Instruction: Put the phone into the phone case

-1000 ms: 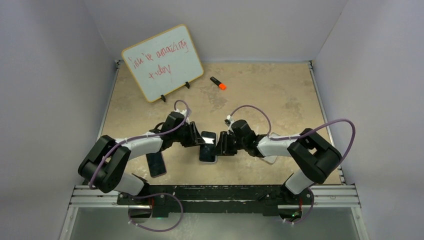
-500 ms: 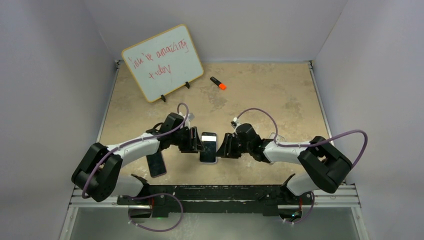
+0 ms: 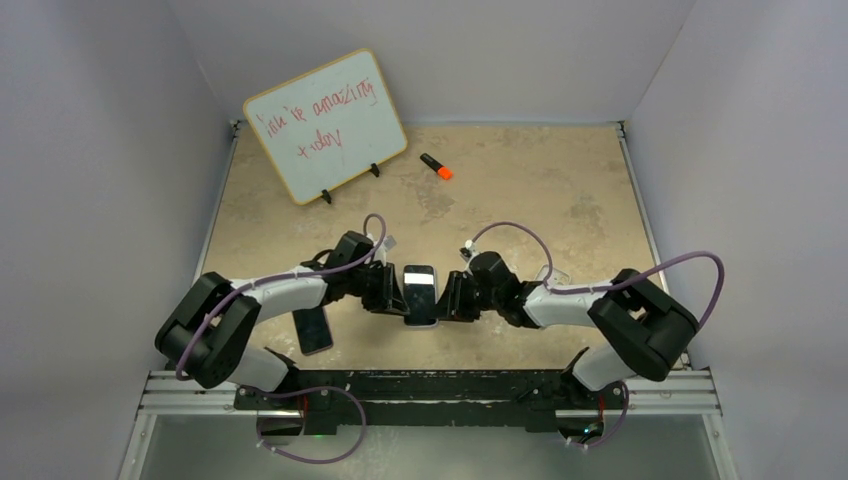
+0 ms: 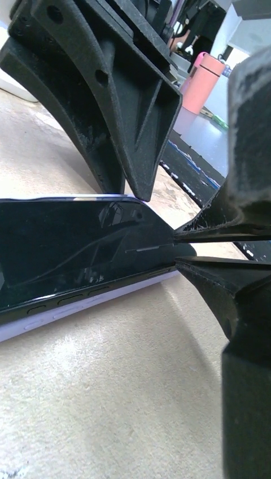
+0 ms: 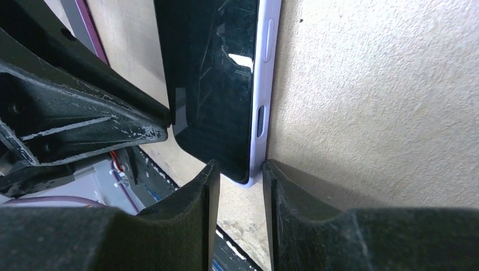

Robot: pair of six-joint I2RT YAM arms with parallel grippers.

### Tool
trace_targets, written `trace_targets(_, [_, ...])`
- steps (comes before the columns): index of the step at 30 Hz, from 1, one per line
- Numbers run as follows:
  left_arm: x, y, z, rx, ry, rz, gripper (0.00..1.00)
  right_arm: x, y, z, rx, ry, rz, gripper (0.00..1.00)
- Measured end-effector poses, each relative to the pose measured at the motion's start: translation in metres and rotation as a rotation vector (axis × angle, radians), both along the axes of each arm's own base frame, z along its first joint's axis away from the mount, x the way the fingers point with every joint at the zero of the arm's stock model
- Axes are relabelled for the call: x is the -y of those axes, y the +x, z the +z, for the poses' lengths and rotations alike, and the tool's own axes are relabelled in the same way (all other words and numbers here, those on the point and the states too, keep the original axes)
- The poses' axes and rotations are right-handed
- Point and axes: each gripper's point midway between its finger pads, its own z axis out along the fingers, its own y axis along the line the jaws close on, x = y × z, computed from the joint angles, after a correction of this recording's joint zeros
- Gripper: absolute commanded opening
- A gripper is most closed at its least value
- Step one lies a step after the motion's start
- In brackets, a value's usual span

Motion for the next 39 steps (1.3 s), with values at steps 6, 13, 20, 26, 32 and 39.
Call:
trace_targets(6, [0.010,-0.003,0.004,0.004,-0.027,-0.012,0.09,-0.006,-0.002,-0.003,-0.021,0.013,0.015,0.32])
trace_targets(13, [0.025,-0.006,0.005,-0.006,-0.080,-0.020,0.17,-0.010,-0.005,-0.003,-0.027,0.026,0.029,0.33])
trace_targets(20, [0.016,0.002,0.015,0.028,0.004,0.013,0.41,-0.002,-0.005,0.005,0.006,-0.008,0.017,0.40])
trace_targets(26, [0.009,0.045,0.057,0.223,0.053,0.077,0.41,0.002,0.004,0.010,0.056,-0.028,-0.005,0.46])
trace_targets(32, [-0.003,0.057,0.039,0.203,0.113,0.106,0.33,-0.002,0.022,0.017,0.101,-0.054,-0.043,0.49])
trace_targets(39, [-0.008,0.051,0.008,0.119,0.144,0.089,0.24,-0.007,0.037,0.008,0.122,-0.063,-0.086,0.52])
